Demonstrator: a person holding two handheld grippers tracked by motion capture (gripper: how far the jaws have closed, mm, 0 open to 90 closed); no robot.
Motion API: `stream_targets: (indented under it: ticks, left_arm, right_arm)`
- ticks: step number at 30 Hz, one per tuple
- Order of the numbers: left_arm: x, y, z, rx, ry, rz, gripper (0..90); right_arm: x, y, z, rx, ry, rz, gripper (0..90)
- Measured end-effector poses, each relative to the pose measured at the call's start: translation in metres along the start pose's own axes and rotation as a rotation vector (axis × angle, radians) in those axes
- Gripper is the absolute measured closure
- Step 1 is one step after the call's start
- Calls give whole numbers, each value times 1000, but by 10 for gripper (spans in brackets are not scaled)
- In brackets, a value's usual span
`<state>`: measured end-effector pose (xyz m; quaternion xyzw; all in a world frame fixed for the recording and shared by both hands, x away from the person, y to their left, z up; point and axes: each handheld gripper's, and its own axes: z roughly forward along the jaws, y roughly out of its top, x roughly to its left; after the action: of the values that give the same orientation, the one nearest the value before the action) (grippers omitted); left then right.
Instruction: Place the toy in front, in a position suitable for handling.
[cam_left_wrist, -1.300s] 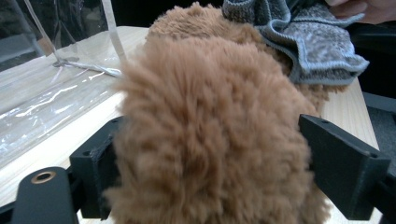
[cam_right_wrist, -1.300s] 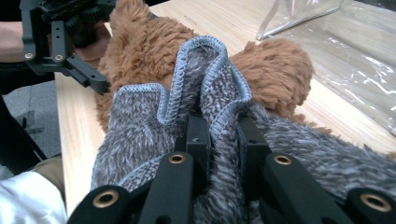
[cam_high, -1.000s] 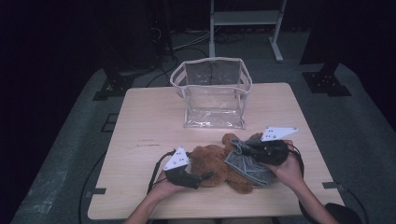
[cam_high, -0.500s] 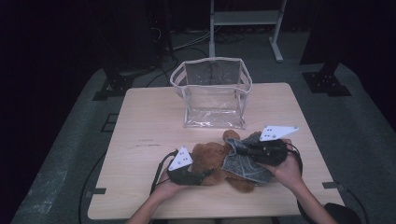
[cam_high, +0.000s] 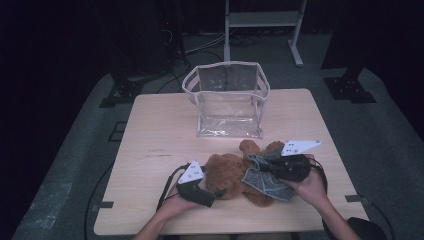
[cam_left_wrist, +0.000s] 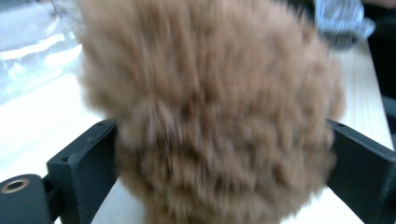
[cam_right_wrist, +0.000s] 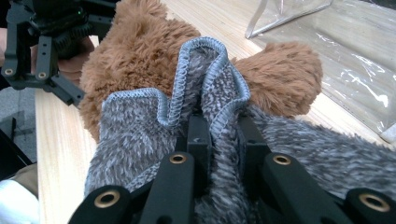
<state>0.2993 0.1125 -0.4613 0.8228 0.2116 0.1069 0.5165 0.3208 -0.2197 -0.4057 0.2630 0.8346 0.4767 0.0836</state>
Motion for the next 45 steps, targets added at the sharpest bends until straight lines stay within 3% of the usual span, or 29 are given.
stream_targets:
  ticks: [2,9,12,15,23,27,29,30,31,33,35,39,40,45]
  left_arm:
    - [2,-5,2,35,-6,-8,39]
    - [9,-4,17,30,-62,-71,27]
    - [8,-2,13,-9,-48,-58,220]
    - [5,2,10,-37,-21,-32,353]
    - [-2,28,-4,-103,16,47,437]
    - [1,31,-11,-112,24,49,435]
    - [2,26,-11,-130,15,25,433]
    - [2,26,-11,-130,15,25,429]
    - [4,23,-8,-153,8,-2,418]
    - [5,21,-3,-165,0,-24,385]
    - [7,17,3,-146,-3,-27,322]
    - [14,5,10,-112,-22,-50,172]
    - [14,4,10,-105,-25,-43,149]
    - [14,-5,14,-84,-40,-89,54]
  right_arm:
    - [0,-1,0,-2,1,4,788]
    - [-2,-2,1,-6,6,15,789]
    - [-1,-2,2,-10,9,21,789]
    - [0,-3,2,-24,13,29,790]
    - [6,-1,-2,-86,43,57,791]
    - [10,6,0,-91,51,52,791]
    - [9,15,-6,-91,19,26,791]
    - [5,18,-11,-101,2,37,791]
    - [0,20,-13,-102,-16,50,792]
    - [-9,17,-11,-50,-61,53,793]
    - [-13,7,-4,-27,-53,84,797]
    - [-13,-4,0,-6,-61,70,803]
    - [-13,-5,1,-5,-56,73,804]
    - [-11,-5,5,7,-59,55,805]
